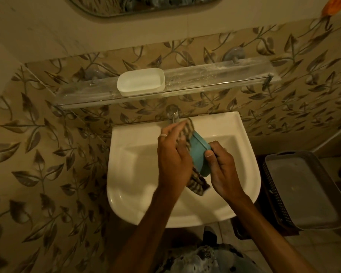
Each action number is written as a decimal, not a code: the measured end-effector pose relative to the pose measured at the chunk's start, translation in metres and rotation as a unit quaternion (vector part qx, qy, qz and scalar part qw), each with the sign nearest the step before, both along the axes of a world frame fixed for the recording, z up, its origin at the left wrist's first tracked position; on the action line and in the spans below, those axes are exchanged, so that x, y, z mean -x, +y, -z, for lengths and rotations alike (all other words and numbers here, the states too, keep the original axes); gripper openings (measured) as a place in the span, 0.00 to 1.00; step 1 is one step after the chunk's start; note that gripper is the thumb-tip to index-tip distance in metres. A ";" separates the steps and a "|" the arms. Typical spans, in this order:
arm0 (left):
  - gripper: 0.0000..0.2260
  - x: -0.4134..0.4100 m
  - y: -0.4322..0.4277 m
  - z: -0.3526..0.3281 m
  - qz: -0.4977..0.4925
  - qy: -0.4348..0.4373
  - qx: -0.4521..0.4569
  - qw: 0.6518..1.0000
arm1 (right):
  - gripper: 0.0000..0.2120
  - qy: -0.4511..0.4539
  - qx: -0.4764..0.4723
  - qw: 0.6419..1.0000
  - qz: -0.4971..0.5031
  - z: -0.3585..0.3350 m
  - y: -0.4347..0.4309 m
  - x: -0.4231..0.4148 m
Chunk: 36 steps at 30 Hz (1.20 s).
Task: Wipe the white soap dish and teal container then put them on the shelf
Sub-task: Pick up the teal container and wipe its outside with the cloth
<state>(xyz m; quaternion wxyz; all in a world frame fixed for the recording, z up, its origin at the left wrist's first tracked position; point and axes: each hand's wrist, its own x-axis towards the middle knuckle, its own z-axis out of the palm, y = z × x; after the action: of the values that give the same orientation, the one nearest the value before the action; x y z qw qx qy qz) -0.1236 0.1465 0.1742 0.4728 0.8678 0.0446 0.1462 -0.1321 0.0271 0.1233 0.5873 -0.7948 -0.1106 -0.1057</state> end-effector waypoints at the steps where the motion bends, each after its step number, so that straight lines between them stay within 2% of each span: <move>1: 0.16 -0.010 0.006 -0.001 -0.011 0.022 0.009 1.000 | 0.09 -0.008 0.011 1.000 0.003 0.000 0.000 0.001; 4: 0.16 -0.015 0.008 -0.001 -0.019 0.029 0.035 0.999 | 0.08 -0.017 0.046 0.999 0.011 0.001 -0.003 0.001; 9: 0.15 0.031 -0.024 0.009 0.039 -0.085 0.007 0.996 | 0.12 0.003 0.036 0.999 0.000 0.006 -0.010 0.000; 12: 0.15 0.036 -0.028 0.017 0.063 -0.113 -0.008 0.992 | 0.12 -0.010 0.020 1.000 -0.003 0.009 -0.010 0.003; 15: 0.16 0.025 -0.016 0.017 0.066 -0.074 -0.004 0.995 | 0.08 0.004 0.038 0.999 -0.001 0.010 -0.010 0.010; 20: 0.15 -0.018 0.013 0.015 0.038 0.067 0.027 0.997 | 0.07 -0.003 0.067 0.998 0.000 0.012 -0.010 0.016; 24: 0.15 0.005 0.001 0.018 0.012 0.005 0.016 1.000 | 0.15 -0.009 0.091 0.996 0.001 0.014 -0.014 0.011; 26: 0.16 0.029 -0.010 0.021 0.015 -0.041 0.026 0.999 | 0.15 0.000 0.106 0.994 -0.001 0.013 -0.014 0.009; 31: 0.15 0.056 -0.022 0.030 0.054 -0.106 0.009 0.993 | 0.11 0.006 0.056 0.998 -0.016 0.015 -0.008 0.013; 33: 0.15 0.049 -0.018 0.026 0.053 -0.095 0.006 0.994 | 0.11 0.010 0.054 0.998 -0.017 0.017 -0.008 0.015; 36: 0.15 0.022 -0.006 0.020 0.019 -0.020 0.017 0.999 | 0.10 0.013 0.073 0.997 -0.002 0.016 -0.008 0.017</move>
<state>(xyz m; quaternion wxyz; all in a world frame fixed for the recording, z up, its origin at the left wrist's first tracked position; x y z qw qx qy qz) -0.1456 0.1408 0.1540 0.4907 0.8575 0.0213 0.1533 -0.1486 0.0194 0.1078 0.5290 -0.8369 -0.1119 -0.0854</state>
